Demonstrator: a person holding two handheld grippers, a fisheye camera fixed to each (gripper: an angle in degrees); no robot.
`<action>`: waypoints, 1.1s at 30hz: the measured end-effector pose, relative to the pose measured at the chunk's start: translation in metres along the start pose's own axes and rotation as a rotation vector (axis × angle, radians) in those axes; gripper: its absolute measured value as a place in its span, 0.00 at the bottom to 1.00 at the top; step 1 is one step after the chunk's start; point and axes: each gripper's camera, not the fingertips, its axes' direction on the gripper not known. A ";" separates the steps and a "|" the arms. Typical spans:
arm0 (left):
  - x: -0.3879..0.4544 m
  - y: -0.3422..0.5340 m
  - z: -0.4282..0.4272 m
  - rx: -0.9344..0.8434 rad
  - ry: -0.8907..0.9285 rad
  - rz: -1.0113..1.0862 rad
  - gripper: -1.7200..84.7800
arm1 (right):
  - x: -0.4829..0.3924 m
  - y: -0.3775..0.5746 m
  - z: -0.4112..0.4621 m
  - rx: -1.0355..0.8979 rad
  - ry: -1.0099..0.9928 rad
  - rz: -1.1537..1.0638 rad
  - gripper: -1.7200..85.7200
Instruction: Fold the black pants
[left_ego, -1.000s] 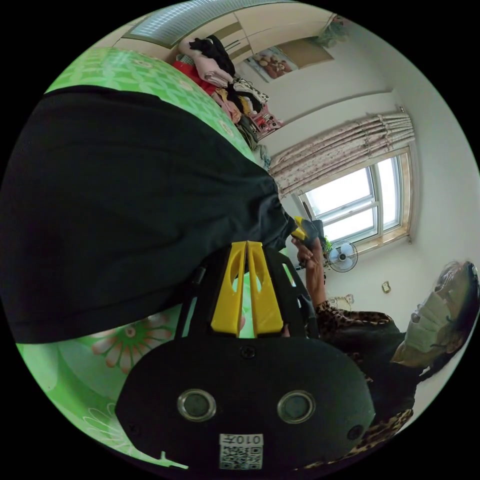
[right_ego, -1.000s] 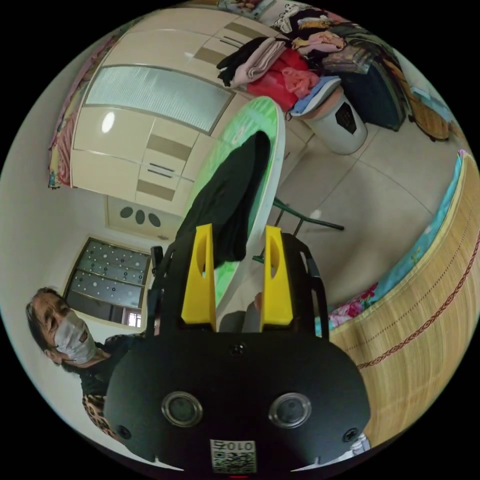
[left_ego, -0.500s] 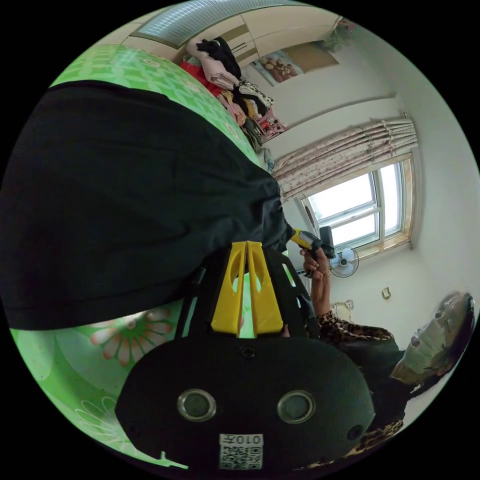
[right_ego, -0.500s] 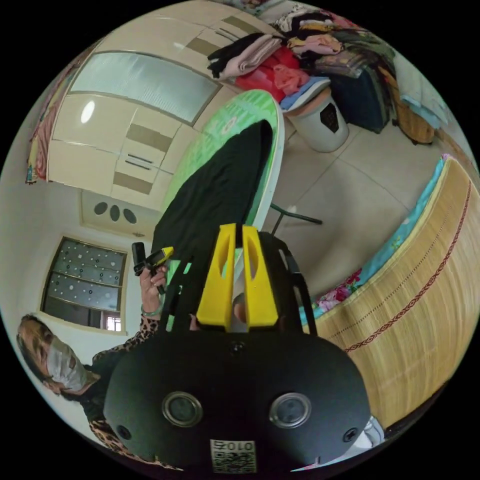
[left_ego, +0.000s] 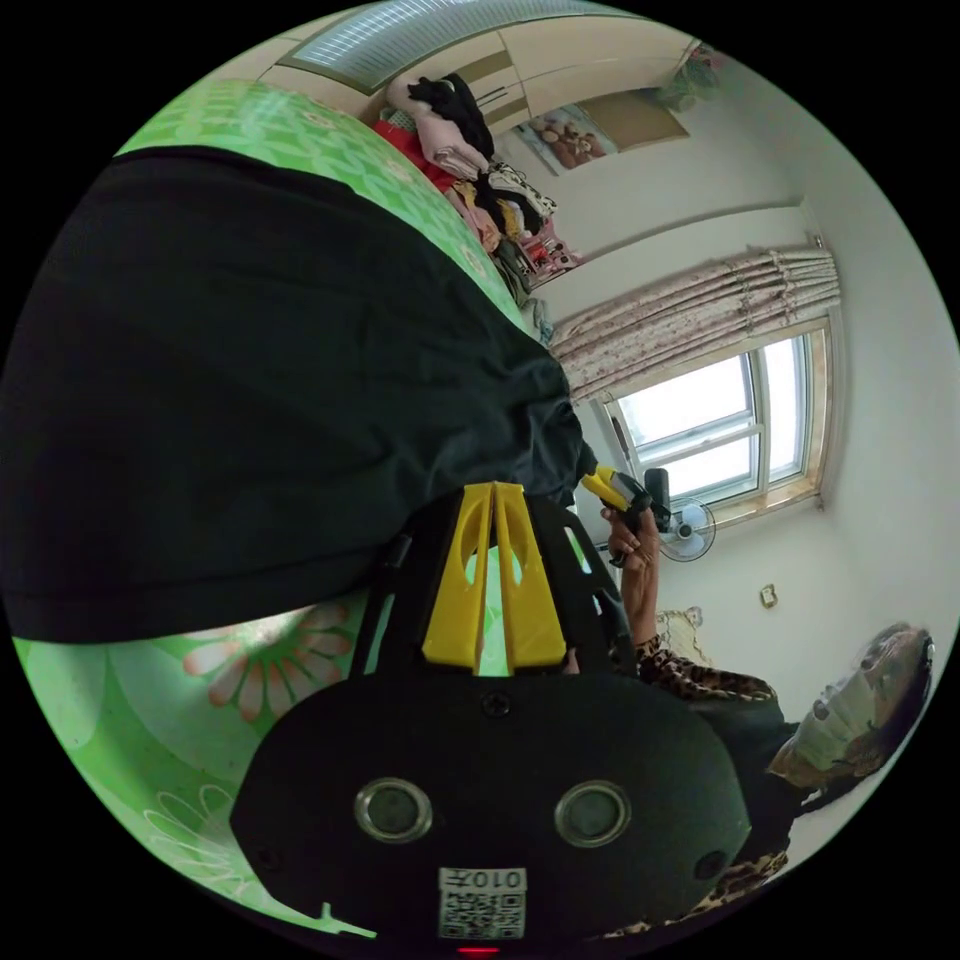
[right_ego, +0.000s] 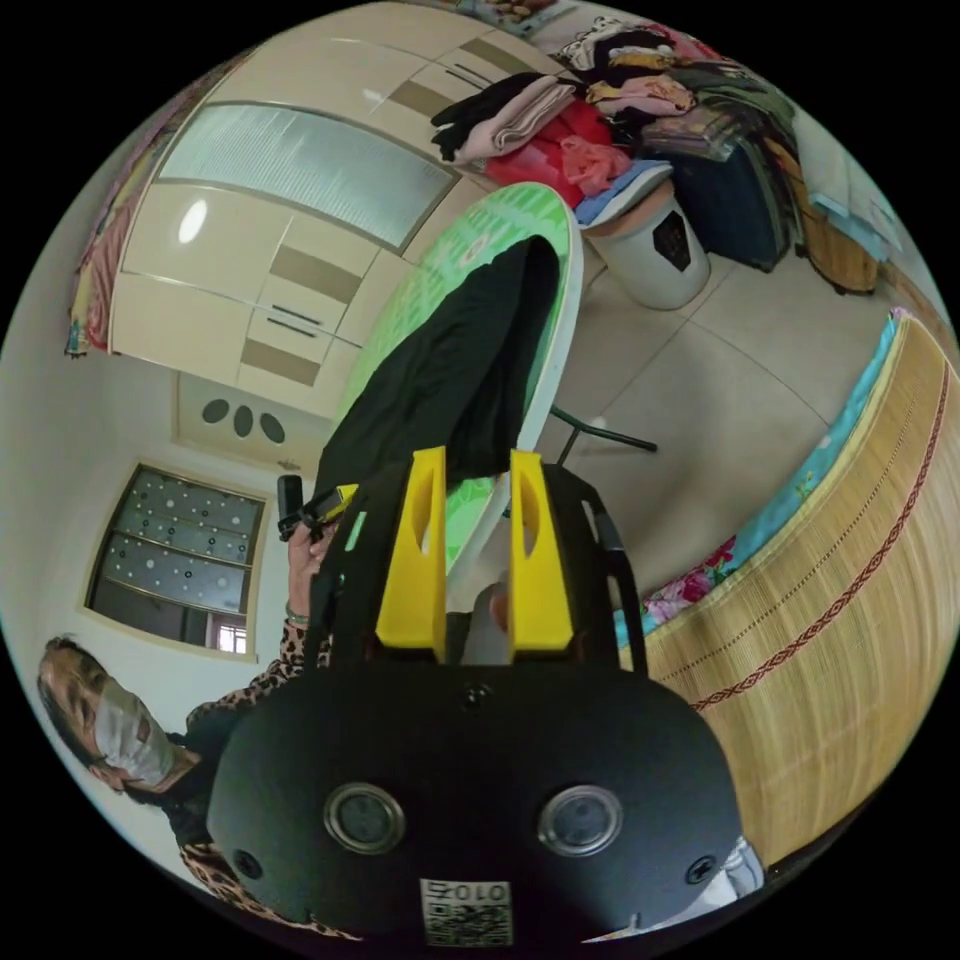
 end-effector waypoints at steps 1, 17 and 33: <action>-0.001 0.000 0.000 -0.001 0.003 -0.002 0.02 | -0.003 0.000 0.003 -0.011 0.028 -0.008 0.08; -0.003 0.003 -0.002 -0.043 0.015 0.019 0.02 | 0.052 0.081 -0.041 -0.020 -0.132 0.064 0.05; -0.004 0.003 0.005 -0.063 0.039 0.022 0.02 | 0.048 0.086 -0.049 -0.007 -0.139 -0.032 0.07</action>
